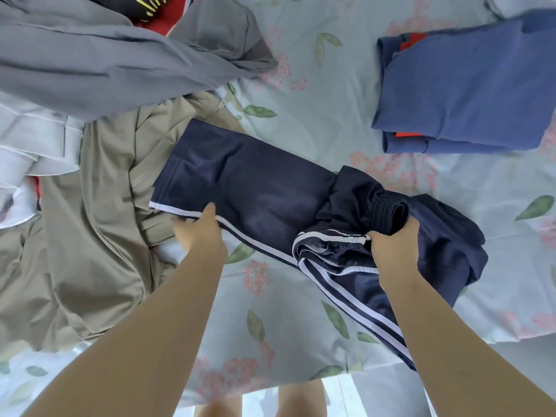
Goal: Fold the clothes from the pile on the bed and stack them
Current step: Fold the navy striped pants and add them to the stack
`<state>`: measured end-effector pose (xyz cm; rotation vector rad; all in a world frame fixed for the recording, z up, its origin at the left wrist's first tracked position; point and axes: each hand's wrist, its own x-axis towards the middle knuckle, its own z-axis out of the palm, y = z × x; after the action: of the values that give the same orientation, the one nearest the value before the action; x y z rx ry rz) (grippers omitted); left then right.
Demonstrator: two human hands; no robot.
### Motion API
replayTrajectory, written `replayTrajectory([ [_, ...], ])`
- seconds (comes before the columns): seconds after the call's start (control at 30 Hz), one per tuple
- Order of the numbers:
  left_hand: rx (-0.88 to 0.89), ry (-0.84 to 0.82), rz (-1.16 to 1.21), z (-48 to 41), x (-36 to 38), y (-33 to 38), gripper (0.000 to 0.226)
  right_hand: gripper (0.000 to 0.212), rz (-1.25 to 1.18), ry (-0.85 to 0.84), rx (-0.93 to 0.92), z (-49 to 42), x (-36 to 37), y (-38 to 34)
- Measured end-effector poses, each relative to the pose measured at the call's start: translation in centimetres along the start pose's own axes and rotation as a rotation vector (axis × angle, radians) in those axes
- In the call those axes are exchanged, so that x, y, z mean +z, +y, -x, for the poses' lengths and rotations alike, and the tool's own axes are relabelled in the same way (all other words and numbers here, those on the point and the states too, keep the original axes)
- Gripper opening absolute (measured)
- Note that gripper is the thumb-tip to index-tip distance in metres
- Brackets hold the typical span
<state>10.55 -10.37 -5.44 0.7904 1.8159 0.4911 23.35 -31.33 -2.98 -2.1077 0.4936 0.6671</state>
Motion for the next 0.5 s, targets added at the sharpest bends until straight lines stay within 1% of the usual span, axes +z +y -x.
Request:
replayTrajectory([
  [0.03,0.08,-0.09,0.016,0.9,0.2,0.6,0.045,0.071,-0.008,-0.009,-0.046,0.5,0.1,-0.4],
  [0.07,0.199,-0.175,-0.03,1.8,0.5,1.2,0.038,0.08,0.002,-0.029,-0.12,1.2,0.2,-0.9],
  [0.13,0.509,-0.363,-0.229,3.9,1.1,2.0,0.022,0.084,0.023,-0.131,-0.233,2.0,0.8,-2.2],
  [0.17,0.701,-0.465,-0.405,4.8,1.3,2.1,0.022,0.081,0.008,-0.192,-0.242,2.0,1.1,-2.7],
  [0.2,0.935,-0.571,-0.59,5.5,1.6,1.8,0.025,0.075,-0.037,-0.253,-0.238,2.1,1.4,-3.3],
  [0.23,1.144,-0.697,-0.761,5.8,1.7,1.5,0.021,0.066,-0.119,-0.318,-0.201,1.8,1.6,-3.6],
  [0.27,1.291,-0.84,-0.911,5.9,1.8,1.2,0.016,0.054,-0.231,-0.38,-0.128,1.7,1.7,-4.0],
  [0.3,1.359,-0.955,-1.052,5.8,1.8,0.8,0.029,0.04,-0.361,-0.435,-0.021,1.5,1.7,-4.5],
  [0.33,1.344,-1.059,-1.164,5.8,1.8,0.3,0.039,0.028,-0.487,-0.498,0.108,1.4,1.5,-4.8],
  [0.37,1.287,-1.112,-1.23,5.8,1.7,0.0,0.043,0.028,-0.561,-0.552,0.215,1.3,1.2,-4.9],
  [0.4,1.258,-1.126,-1.253,5.7,1.6,-0.1,0.044,0.037,-0.593,-0.594,0.271,1.3,0.9,-4.7],
  [0.47,1.278,-1.127,-1.181,5.8,1.7,0.0,0.041,0.052,-0.551,-0.604,0.259,1.0,1.2,-4.0],
  [0.5,1.24,-1.157,-1.1,5.9,1.6,0.0,0.04,0.055,-0.49,-0.562,0.214,0.8,1.5,-3.4],
])
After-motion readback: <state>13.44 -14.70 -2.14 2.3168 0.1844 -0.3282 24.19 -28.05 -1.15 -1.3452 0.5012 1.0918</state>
